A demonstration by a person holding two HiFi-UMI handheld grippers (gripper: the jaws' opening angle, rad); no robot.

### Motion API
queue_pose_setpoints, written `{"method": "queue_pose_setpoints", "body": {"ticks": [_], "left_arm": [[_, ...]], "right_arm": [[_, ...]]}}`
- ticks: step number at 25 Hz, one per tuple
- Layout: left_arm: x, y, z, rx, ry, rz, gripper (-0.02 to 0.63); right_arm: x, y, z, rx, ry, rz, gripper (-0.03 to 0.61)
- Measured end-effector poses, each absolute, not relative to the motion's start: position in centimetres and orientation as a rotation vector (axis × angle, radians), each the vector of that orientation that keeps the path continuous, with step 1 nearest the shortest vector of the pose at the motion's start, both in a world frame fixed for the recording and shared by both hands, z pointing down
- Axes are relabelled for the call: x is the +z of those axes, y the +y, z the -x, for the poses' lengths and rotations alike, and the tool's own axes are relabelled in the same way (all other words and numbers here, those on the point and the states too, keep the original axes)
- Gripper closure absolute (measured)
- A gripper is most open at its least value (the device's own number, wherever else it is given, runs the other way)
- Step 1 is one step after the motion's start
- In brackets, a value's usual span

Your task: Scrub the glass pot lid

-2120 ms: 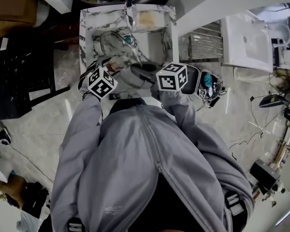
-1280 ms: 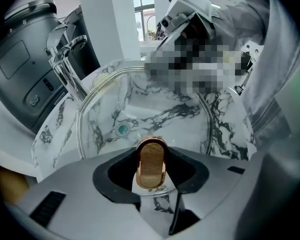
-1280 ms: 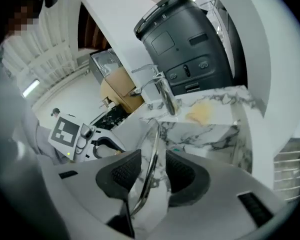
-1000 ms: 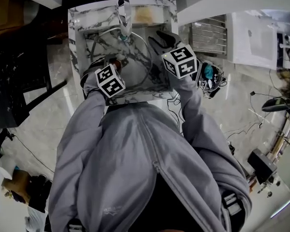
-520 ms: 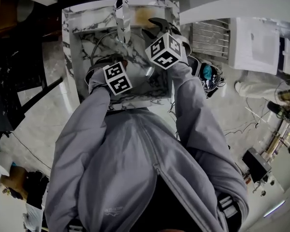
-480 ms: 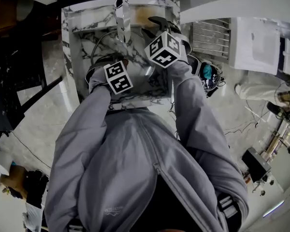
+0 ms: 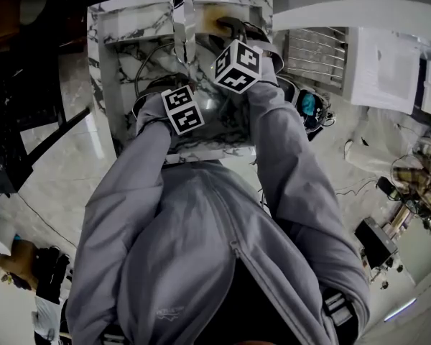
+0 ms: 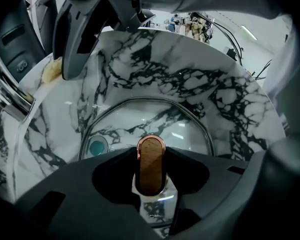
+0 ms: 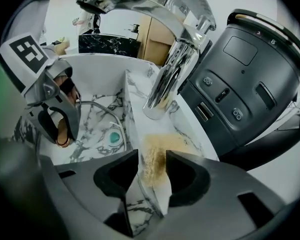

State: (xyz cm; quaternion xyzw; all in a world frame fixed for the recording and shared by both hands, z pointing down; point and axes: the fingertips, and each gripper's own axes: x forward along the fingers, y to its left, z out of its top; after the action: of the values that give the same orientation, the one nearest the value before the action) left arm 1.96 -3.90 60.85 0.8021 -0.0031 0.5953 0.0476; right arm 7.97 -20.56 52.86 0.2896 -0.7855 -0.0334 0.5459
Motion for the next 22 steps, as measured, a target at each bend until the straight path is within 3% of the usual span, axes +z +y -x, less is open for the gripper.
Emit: {"method": "queue_pose_setpoints", "body": {"ticks": [2,7,18,19,21,22], "left_arm": [[61.1,-3.9,-2.1,1.815,-0.008,-2.446,0.426],[61.3,-3.8,-2.4,1.813,0.002,-2.452,0.426],[58.8,-4.6,-0.7,1.523,-0.248,-2.418,0.414],[58.3,-4.8,-0.1,1.502,-0.301,-2.416,0.423],[57.1,-5.8,1.4,1.462,-0.434,-2.416,0.585],[56.5,-6.3,2.3,1.442,-0.491,-2.410,0.589]], "right_arm": [[52.8,-20.5,-8.0,-0.105,-1.852,-0.682,0.414],[52.3,-19.5,-7.5,-0.168,-1.857,-0.672,0.517],[48.5,-16.3,-4.6,-0.106,-2.009,-0.743,0.522],[48.4,-16.0,-4.1,-0.110,-2.016,-0.737,0.522],[48.4,-15.4,-3.1,-0.113,-2.030,-0.719,0.522],[48.5,-15.2,-2.5,-0.110,-2.037,-0.707,0.522]]}}
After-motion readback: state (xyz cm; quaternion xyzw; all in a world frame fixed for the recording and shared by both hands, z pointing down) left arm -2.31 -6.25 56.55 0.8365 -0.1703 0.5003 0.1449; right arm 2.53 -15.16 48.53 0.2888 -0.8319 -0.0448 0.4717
